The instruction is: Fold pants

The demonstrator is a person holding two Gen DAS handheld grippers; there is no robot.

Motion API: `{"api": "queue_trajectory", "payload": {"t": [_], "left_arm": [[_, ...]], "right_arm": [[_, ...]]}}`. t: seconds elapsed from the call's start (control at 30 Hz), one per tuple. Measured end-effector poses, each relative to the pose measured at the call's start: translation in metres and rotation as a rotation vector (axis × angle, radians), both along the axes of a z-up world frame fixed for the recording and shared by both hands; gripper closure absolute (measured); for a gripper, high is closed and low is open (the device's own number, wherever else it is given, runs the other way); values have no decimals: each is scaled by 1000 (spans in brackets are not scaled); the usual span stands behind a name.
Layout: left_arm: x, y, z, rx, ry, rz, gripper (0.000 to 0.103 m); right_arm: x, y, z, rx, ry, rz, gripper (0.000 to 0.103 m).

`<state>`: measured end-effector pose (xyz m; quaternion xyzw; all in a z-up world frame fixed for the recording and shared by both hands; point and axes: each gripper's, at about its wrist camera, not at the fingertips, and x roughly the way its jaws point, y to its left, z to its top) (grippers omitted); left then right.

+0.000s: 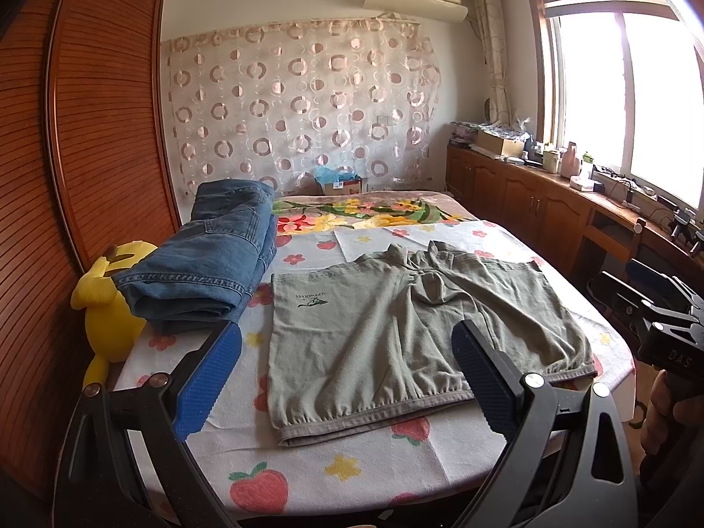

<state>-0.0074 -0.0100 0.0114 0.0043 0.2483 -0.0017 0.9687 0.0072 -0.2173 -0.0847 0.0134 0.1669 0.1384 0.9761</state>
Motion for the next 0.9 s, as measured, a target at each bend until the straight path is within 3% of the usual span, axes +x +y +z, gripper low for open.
{"api": "queue_trajectory", "payload": {"t": [0.13,0.9], "left_arm": [[0,-6,9,-7,13,-8,6],[59,6,-30,24,128,-120,6]], "right_arm": [[1,0,0,0,4,3,5],[31,-12,-7,-64,19,-8,7]]}}
